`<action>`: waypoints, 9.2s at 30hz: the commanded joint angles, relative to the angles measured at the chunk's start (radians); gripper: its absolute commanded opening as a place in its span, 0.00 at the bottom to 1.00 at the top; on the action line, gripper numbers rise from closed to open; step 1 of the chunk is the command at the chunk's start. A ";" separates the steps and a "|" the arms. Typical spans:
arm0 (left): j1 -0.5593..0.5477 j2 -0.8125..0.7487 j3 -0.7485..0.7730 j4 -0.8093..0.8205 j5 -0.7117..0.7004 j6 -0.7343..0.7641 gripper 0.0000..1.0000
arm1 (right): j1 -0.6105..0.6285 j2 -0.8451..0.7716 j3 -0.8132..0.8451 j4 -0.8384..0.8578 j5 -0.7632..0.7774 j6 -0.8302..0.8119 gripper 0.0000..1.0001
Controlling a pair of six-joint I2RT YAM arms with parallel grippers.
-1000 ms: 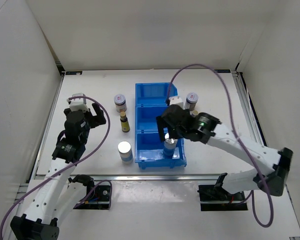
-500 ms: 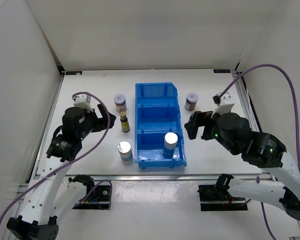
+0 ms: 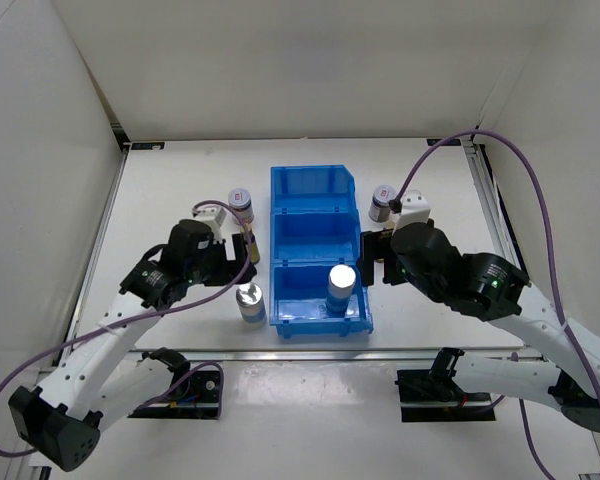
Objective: Organize the condiment bottles
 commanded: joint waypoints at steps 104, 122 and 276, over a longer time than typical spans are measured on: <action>-0.639 0.464 0.537 0.019 -0.600 -0.113 1.00 | 0.006 -0.250 -0.168 -0.205 0.011 0.136 1.00; -0.388 0.049 0.274 -0.023 -0.769 0.035 1.00 | 0.006 -0.241 -0.178 -0.214 0.033 0.156 1.00; 0.038 0.423 0.227 0.263 -0.301 0.079 1.00 | -0.416 0.184 0.094 0.079 -0.272 -0.251 0.99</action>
